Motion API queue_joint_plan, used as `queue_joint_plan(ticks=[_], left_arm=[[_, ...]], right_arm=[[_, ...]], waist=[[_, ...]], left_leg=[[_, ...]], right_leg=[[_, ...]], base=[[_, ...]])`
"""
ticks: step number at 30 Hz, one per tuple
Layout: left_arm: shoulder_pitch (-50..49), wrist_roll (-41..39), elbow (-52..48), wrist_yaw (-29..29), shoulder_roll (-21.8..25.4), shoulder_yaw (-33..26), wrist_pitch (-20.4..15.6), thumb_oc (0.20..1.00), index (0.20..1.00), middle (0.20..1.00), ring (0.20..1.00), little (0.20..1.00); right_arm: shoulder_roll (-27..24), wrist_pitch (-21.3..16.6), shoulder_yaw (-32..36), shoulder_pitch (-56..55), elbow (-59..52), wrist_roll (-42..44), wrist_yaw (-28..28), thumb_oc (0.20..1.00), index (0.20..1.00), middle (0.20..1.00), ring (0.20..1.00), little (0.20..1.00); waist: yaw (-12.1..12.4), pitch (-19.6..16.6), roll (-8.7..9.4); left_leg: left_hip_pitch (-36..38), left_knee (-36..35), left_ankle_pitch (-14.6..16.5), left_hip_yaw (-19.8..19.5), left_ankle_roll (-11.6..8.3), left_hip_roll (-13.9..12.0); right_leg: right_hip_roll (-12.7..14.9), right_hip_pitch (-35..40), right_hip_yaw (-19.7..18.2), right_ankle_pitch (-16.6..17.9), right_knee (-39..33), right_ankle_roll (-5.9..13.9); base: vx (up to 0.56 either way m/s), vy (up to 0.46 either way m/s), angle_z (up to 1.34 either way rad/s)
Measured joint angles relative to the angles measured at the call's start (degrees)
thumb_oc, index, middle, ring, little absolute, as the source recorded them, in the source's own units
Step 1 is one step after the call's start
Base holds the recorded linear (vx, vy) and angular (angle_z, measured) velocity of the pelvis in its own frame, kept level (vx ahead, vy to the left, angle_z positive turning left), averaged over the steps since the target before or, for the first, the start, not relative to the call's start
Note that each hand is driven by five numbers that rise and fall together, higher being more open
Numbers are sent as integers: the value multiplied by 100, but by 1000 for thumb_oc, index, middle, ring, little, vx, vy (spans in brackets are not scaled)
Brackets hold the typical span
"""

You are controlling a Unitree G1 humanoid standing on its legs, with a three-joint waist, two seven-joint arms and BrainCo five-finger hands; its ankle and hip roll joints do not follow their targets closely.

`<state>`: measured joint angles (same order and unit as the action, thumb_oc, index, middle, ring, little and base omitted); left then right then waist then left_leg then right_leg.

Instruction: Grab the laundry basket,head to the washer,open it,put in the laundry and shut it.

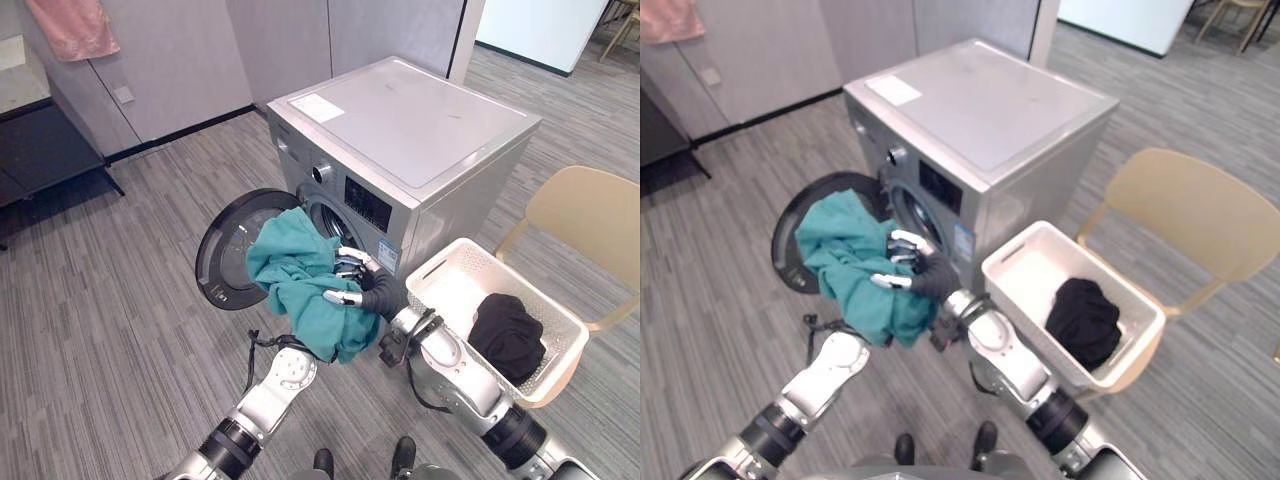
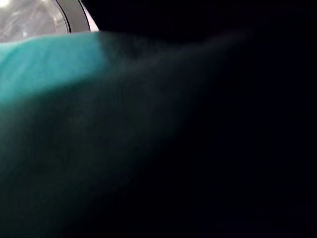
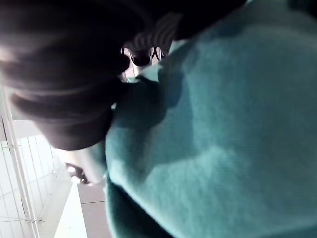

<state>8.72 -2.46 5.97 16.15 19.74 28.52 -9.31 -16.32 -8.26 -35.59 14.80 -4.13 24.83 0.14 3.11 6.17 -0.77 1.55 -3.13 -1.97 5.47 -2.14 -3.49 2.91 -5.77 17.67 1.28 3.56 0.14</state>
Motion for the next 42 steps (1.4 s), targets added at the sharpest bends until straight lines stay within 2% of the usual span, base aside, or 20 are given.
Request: queue_joint_plan(ticks=[6, 12, 17, 21, 22, 25, 26, 30, 33, 34, 36, 37, 38, 40, 41, 42], left_arm=[[-488, -200, -177, 26, 40, -628, -10, 200, 200, 200, 200, 200], [-1145, -266, -228, 10, 66, -1232, -9, 200, 200, 200, 200, 200], [-1569, -169, 13, -108, 226, -1664, -7, 200, 200, 200, 200, 200], [-2077, -105, 483, -328, 287, -1873, 5, 200, 200, 200, 200, 200], [-2208, -69, 644, -461, 262, -1964, -21, 200, 200, 200, 200, 200], [-2552, -70, 1088, -602, 257, -2022, 26, 200, 200, 200, 200, 200], [-2686, -80, 1472, -708, 200, -2058, 120, 200, 200, 200, 200, 200], [-2786, -94, 1592, -752, 95, -2154, 265, 200, 200, 200, 200, 200], [-2343, -119, 1710, -751, -41, -2201, 270, 200, 200, 200, 200, 200], [-2230, -117, 1706, -742, -34, -2184, 268, 200, 200, 200, 200, 200], [-2057, -118, 1692, -740, 5, -2172, 269, 200, 200, 200, 200, 200], [-1865, -118, 1700, -729, 7, -2175, 276, 200, 200, 200, 200, 200], [-1857, -117, 1690, -730, 9, -2165, 273, 200, 200, 200, 200, 200], [-1946, -121, 1619, -698, -7, -2207, 263, 200, 200, 200, 200, 200], [-1899, -120, 1706, -711, -17, -2159, 265, 200, 200, 200, 200, 200], [-1843, -119, 1707, -715, -15, -2152, 264, 200, 200, 200, 200, 200]], right_arm=[[-405, 57, 644, -642, -16, -711, -90, 1000, 1000, 1000, 1000, 1000], [-802, 82, 1721, -1154, -506, -1368, -263, 1000, 1000, 1000, 1000, 1000], [-1343, -36, 2700, -2082, -605, -2047, -301, 1000, 1000, 1000, 1000, 1000], [-1519, -28, 2884, -2710, -89, -2680, -286, 1000, 1000, 1000, 1000, 1000], [-1594, -93, 2895, -2778, 278, -3043, -287, 1000, 1000, 1000, 1000, 1000], [-1584, -9, 2893, -2974, 1226, -3457, -309, 1000, 1000, 1000, 1000, 1000], [-1519, 142, 2841, -3006, 1936, -3634, -308, 1000, 1000, 1000, 1000, 1000], [-1447, 231, 2847, -2895, 2085, -3736, -478, 1000, 1000, 1000, 1000, 1000], [-1358, 217, 2846, -2514, 2358, -3735, -645, 1000, 1000, 1000, 1000, 1000], [-1286, 207, 2848, -2388, 2539, -3730, -761, 1000, 1000, 1000, 1000, 1000], [-1149, 274, 2835, -2300, 2737, -3730, -824, 1000, 1000, 1000, 1000, 1000], [-1047, 331, 2781, -2272, 2886, -3726, -888, 1000, 1000, 1000, 1000, 1000], [-1047, 343, 2700, -2225, 2929, -3728, -915, 1000, 1000, 1000, 1000, 1000], [-954, 315, 2660, -2061, 3088, -3727, -947, 1000, 1000, 1000, 1000, 1000], [-818, 370, 2720, -1914, 3356, -3725, -1001, 1000, 1000, 1000, 1000, 1000], [-725, 388, 2683, -1861, 3488, -3725, -993, 1000, 1000, 1000, 1000, 1000]], waist=[[-37, -8, -4], [-135, -31, -37], [-160, -88, -121], [-250, -112, -161], [-282, -141, -158], [-287, -132, -173], [-289, -127, -182], [-243, 3, -188], [-78, 342, -241], [-138, 404, -218], [-147, 467, -131], [-206, 540, 4], [-320, 542, 42], [-269, 513, -71], [-329, 501, -106], [-278, 501, -35]], left_leg=[[67, -32, 7, 38, 12, -9], [72, -45, 10, 47, 19, -4], [67, -60, 32, 62, 53, -5], [71, -70, 65, 175, 98, -10], [55, -72, 100, 192, 145, -5], [42, -80, 82, 199, 119, 1], [36, -83, 86, 211, 125, 3], [-277, 163, 152, 188, 227, 10], [-686, 429, 157, -49, 200, -1], [-895, 522, 296, -50, 149, -37], [-966, 531, 573, 464, 90, -137], [-1070, 742, 684, 1216, 285, -218], [-1091, 894, 641, 1546, 268, -199], [-855, 714, 721, 1489, 242, -259], [-829, 641, 487, 1409, 199, -272], [-826, 641, 461, 1363, 228, -206]], right_leg=[[6, 19, -68, 8, 10, 11], [5, 18, -85, 13, -15, 17], [-3, 5, -104, 12, -37, 20], [-19, -38, -197, 17, -42, 29], [-15, -81, -219, 16, -12, 30], [-10, -110, -231, 15, 1, 30], [-9, -125, -245, 15, -1, 30], [26, -317, -241, 15, 83, 31], [85, -459, -11, 5, 233, 19], [143, -496, 225, -7, 229, -2], [278, -521, 480, -23, 136, -22], [533, -453, 871, -19, 56, -68], [598, -392, 1018, -14, -12, -56], [544, -364, 1068, -26, 47, 38], [585, -290, 1205, -33, 118, 145], [652, -295, 1209, -60, 178, 155]], base=[[6, -1, -4], [0, 0, 0], [-7, -5, -2], [-33, -25, -14], [-27, -19, -8], [-41, -21, -4], [-71, -24, -3], [-150, -8, 5], [-141, 33, 52], [18, 110, 84], [55, 76, 101], [42, 66, 125], [171, 169, 113], [260, 283, 52], [219, 311, 38], [168, 261, 40]])
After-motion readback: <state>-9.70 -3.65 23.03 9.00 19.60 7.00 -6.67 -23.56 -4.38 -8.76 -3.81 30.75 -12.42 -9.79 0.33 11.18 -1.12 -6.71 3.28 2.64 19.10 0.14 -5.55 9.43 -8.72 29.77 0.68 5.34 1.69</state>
